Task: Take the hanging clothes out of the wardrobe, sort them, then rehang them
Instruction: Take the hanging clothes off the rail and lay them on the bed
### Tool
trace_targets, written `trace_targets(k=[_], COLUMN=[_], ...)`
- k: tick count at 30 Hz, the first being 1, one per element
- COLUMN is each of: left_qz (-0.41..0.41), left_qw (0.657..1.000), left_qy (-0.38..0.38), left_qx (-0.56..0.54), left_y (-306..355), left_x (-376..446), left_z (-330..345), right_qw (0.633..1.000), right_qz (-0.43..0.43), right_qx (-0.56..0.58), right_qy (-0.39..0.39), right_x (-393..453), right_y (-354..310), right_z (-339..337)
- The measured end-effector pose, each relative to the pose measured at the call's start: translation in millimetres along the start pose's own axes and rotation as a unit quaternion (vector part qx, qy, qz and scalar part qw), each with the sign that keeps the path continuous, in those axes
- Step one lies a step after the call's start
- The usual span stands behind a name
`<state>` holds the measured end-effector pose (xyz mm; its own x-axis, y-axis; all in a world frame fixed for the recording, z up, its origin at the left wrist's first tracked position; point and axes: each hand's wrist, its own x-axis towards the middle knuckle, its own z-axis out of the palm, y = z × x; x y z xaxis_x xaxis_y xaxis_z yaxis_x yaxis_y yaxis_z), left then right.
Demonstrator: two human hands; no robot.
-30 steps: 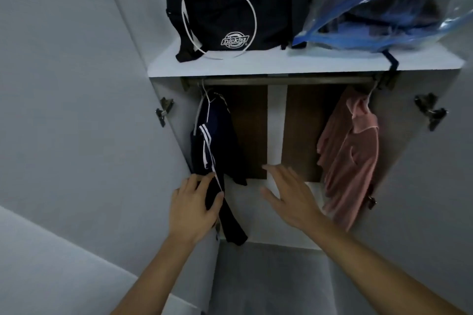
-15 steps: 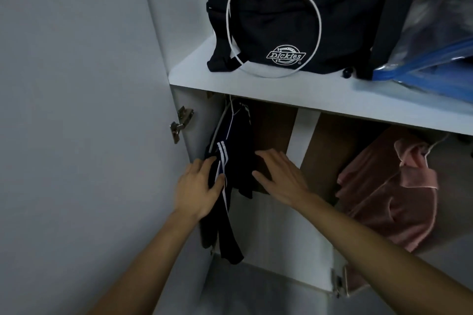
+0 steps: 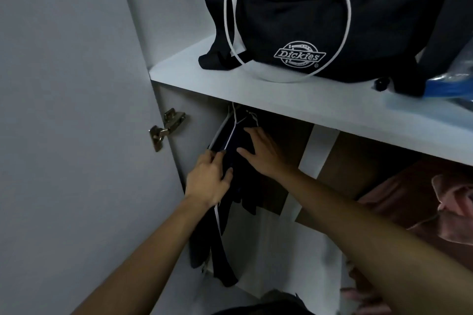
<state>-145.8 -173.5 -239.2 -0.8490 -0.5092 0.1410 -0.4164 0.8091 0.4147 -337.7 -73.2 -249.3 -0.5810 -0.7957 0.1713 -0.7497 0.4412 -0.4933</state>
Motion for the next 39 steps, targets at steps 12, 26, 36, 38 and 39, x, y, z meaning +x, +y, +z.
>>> trace_targets(k=[12,26,36,38,39], left_qz=[-0.035,-0.019,-0.002,-0.002,-0.002], left_qw=[0.984,0.982,0.979,0.979,0.979], left_qy=[0.078,0.115,0.155,0.157,0.158], left_qx=[0.156,0.149,0.129,0.13,0.13], left_y=[13,22,36,37,36], left_x=[45,48,35,29,27], left_z=[36,29,12,10,10], right_qw=[0.992,0.978,0.966,0.963,0.961], right_qz=[-0.073,-0.095,-0.116,-0.126,-0.131], right_qx=[-0.058,-0.113,-0.098,-0.094,-0.092], right_qy=[0.086,0.146,0.211,0.219,0.225], right_x=[92,94,74,69,67], right_y=[33,31,14,12,12], right_z=[31,14,-4,-5,-5])
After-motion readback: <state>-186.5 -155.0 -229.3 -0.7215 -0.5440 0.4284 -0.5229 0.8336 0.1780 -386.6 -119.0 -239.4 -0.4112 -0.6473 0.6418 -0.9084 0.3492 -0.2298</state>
